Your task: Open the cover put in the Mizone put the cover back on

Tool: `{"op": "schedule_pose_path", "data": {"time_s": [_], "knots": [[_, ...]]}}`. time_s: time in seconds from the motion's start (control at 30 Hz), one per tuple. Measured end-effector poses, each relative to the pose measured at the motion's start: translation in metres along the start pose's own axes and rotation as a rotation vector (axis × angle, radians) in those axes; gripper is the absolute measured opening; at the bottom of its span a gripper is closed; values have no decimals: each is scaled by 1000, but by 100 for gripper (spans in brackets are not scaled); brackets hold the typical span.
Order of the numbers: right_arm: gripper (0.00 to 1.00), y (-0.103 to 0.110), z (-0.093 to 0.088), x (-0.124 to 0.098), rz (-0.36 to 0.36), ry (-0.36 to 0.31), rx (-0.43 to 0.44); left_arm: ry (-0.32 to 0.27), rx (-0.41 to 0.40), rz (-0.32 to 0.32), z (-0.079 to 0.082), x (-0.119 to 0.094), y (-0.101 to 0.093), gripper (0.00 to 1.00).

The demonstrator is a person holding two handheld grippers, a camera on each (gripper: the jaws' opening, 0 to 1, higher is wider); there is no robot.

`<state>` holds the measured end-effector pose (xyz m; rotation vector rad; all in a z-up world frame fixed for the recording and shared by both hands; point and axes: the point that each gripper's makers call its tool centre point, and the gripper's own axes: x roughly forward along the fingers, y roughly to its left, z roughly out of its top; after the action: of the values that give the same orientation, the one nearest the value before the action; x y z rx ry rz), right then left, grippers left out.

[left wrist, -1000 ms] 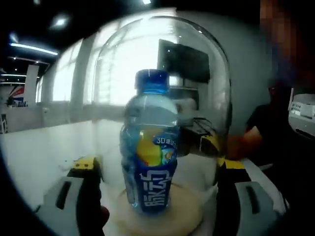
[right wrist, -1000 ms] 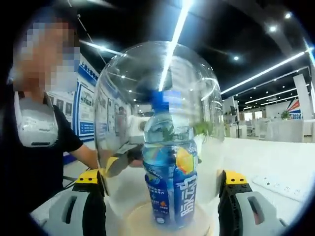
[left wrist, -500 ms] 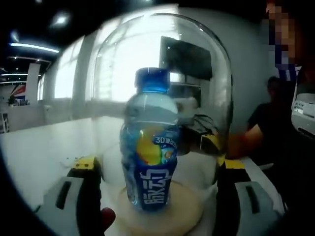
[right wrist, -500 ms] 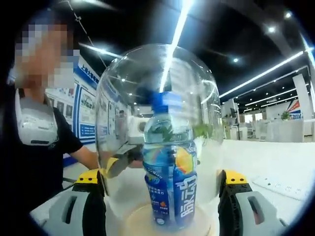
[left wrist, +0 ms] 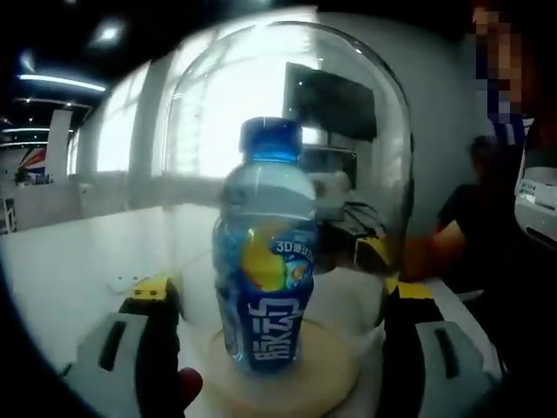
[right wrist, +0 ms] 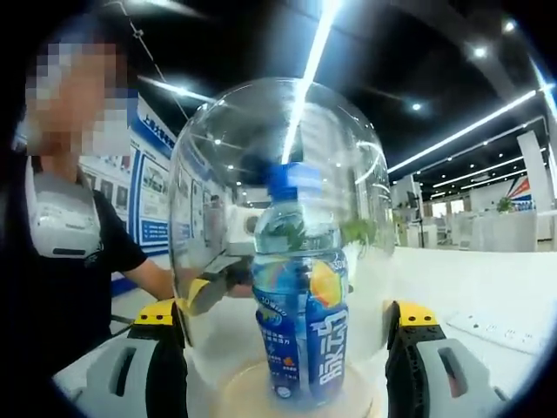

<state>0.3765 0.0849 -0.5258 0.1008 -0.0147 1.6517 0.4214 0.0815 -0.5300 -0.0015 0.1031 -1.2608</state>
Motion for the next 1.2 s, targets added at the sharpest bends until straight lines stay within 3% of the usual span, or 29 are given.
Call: {"op": "schedule_pose_path", "data": {"time_s": [0.77,1.2], "knots": [[89,-1,0,-1,-8,-3,2,-6,-10,8,-2,-1,0,83],[87,1,-1,-4,-52,18,4,34,-43,24,-7,-2,0,83]]}}
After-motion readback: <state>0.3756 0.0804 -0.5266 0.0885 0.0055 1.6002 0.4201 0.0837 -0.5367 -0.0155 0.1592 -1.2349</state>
